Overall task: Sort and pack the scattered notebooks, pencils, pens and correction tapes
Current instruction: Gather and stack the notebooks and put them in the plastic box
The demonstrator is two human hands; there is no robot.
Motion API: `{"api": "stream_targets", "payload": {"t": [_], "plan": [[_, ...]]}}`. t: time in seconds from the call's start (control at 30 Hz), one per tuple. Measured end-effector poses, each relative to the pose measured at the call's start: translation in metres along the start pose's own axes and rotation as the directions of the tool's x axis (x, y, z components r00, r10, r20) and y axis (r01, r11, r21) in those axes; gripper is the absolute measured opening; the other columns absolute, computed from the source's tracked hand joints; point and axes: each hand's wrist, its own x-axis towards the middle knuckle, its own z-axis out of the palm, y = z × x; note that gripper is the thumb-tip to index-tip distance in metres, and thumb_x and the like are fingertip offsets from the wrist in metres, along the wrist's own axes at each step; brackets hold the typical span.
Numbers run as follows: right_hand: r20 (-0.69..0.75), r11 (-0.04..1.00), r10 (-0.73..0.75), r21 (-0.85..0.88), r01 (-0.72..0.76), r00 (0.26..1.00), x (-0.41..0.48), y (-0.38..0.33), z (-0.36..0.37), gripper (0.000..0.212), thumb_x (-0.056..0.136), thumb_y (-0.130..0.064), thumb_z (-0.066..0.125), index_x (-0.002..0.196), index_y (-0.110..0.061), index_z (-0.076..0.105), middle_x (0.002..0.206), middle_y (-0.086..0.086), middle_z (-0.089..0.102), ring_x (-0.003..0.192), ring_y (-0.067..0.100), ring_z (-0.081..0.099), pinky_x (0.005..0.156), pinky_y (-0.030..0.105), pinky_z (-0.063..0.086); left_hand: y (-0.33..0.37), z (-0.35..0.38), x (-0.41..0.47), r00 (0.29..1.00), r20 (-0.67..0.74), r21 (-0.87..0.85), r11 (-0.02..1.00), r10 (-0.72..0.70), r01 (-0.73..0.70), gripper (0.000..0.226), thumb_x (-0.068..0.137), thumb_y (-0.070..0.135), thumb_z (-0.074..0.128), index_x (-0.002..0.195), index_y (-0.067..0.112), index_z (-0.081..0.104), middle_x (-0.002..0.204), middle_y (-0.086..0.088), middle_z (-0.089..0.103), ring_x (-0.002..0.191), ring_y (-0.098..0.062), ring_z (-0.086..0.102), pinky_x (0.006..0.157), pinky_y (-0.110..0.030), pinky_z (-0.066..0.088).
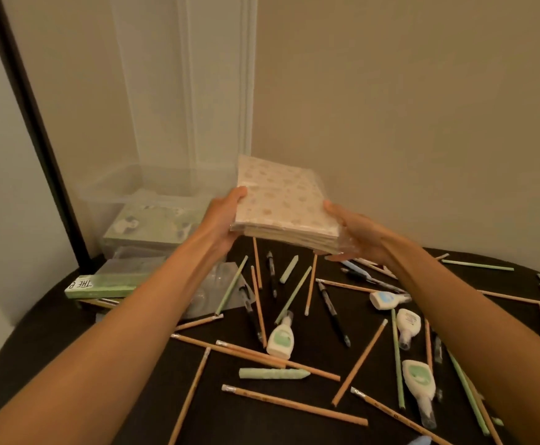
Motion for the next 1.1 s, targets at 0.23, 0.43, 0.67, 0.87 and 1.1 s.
{"api": "stream_targets", "payload": {"t": [0.23, 0.43, 0.67, 0.87, 1.1], "plan": [[0.238, 0.970, 0.198, 0.093, -0.225, 0.951, 0.041, -0.073, 0.013, 0.036, 0.094, -0.048, 0.041, 0.110, -0.018, 0.053, 0.098, 0.011, 0.064, 0.082, 0.025, 0.066, 0.070, 0.036, 0.055, 0.068, -0.007, 0.042, 0.999, -0.042, 0.126, 0.991, -0.033, 0.038, 0.021, 0.092, 0.020, 0.049, 0.078, 0.012, 0.062, 0.065, 0.002, 0.069, 0.063, -0.011, 0.064, 0.056, -0.025, 0.045], [0.192, 0.928, 0.292, 0.179, -0.325, 0.937, 0.063, -0.169, 0.031, 0.034, 0.080, -0.032, 0.068, 0.107, -0.013, 0.061, 0.084, 0.005, 0.070, 0.074, 0.020, 0.067, 0.061, 0.032, 0.054, 0.151, -0.025, 0.064, 0.986, -0.019, 0.255, 0.953, -0.164, 0.164, 0.023, 0.097, 0.026, 0.041, 0.089, 0.018, 0.060, 0.079, 0.003, 0.071, 0.076, -0.010, 0.066, 0.054, -0.022, 0.051], [0.117, 0.977, 0.206, 0.021, -0.210, 0.971, 0.110, -0.225, 0.071, 0.043, 0.076, -0.009, 0.069, 0.117, -0.002, 0.058, 0.110, 0.013, 0.066, 0.097, 0.029, 0.064, 0.088, 0.041, 0.052, 0.173, -0.087, 0.083, 0.925, 0.022, 0.837, 0.513, -0.379, 0.191, 0.020, 0.092, 0.031, 0.054, 0.098, 0.013, 0.059, 0.093, -0.003, 0.065, 0.079, -0.013, 0.063, 0.063, -0.023, 0.051], [0.167, 0.985, 0.146, -0.113, -0.128, 0.975, 0.159, -0.222, 0.097, 0.034, 0.070, -0.007, 0.074, 0.102, -0.003, 0.062, 0.108, 0.012, 0.066, 0.098, 0.027, 0.064, 0.088, 0.038, 0.053, 0.160, -0.127, 0.118, 0.788, 0.610, 0.714, -0.491, 0.086, -0.499, 0.083, 0.051, 0.052, 0.083, 0.112, 0.007, 0.048, 0.110, -0.009, 0.051, 0.098, -0.024, 0.054, 0.079, -0.036, 0.050], [0.273, 0.955, 0.032, -0.291, 0.051, 0.962, 0.197, -0.204, 0.088, 0.022, 0.067, -0.010, 0.075, 0.083, -0.011, 0.061, 0.096, 0.005, 0.068, 0.084, 0.018, 0.065, 0.067, 0.024, 0.052, 0.128, -0.139, 0.160, 0.314, 0.946, 0.162, -0.716, -0.084, -0.679, 0.081, 0.056, 0.062, 0.075, 0.110, 0.013, 0.042, 0.103, -0.002, 0.063, 0.096, -0.020, 0.052, 0.087, -0.032, 0.046]]}}
